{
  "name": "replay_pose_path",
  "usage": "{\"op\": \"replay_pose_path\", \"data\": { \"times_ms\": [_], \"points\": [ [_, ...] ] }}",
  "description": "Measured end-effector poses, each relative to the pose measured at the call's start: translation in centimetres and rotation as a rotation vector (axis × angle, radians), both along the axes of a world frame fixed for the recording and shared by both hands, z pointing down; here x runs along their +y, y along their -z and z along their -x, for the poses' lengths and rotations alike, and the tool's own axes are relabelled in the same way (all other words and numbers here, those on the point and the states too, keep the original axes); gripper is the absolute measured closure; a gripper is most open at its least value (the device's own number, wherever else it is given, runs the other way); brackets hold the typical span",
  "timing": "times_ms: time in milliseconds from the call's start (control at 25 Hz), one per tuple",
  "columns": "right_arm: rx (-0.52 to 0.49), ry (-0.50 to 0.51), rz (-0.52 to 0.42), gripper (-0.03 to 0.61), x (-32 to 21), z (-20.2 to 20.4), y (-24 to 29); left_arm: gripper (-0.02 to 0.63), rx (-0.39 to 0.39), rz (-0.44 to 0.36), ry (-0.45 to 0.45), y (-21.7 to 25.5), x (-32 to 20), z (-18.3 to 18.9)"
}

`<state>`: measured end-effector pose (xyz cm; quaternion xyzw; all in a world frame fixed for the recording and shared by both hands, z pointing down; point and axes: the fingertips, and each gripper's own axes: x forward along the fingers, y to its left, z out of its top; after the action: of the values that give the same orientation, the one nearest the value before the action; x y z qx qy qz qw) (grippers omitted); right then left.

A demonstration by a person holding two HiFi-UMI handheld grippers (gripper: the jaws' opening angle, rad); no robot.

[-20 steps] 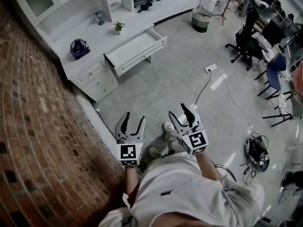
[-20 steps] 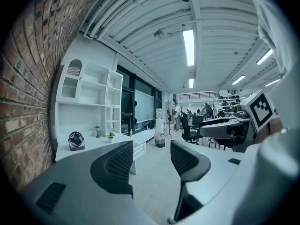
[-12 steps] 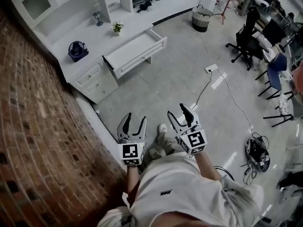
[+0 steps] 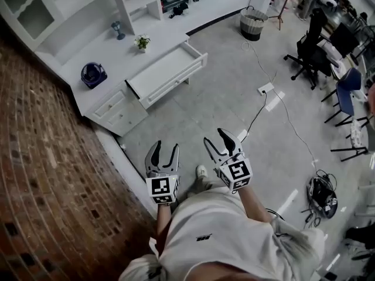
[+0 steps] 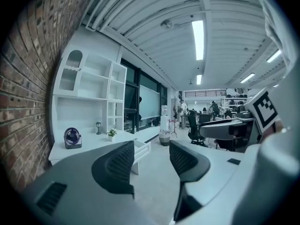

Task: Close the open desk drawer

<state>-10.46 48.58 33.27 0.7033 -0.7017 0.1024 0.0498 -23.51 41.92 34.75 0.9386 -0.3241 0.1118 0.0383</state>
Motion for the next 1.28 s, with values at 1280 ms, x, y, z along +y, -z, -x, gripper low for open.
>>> {"op": "replay_pose_path", "data": {
  "times_ms": [1280],
  "points": [
    [-0.055,-0.115,0.069,0.354,-12.3,-12.4,-2.6,0.383,-0.031,0.051,-0.133,-1.9,-13.7,-13.9]
  ]
}}
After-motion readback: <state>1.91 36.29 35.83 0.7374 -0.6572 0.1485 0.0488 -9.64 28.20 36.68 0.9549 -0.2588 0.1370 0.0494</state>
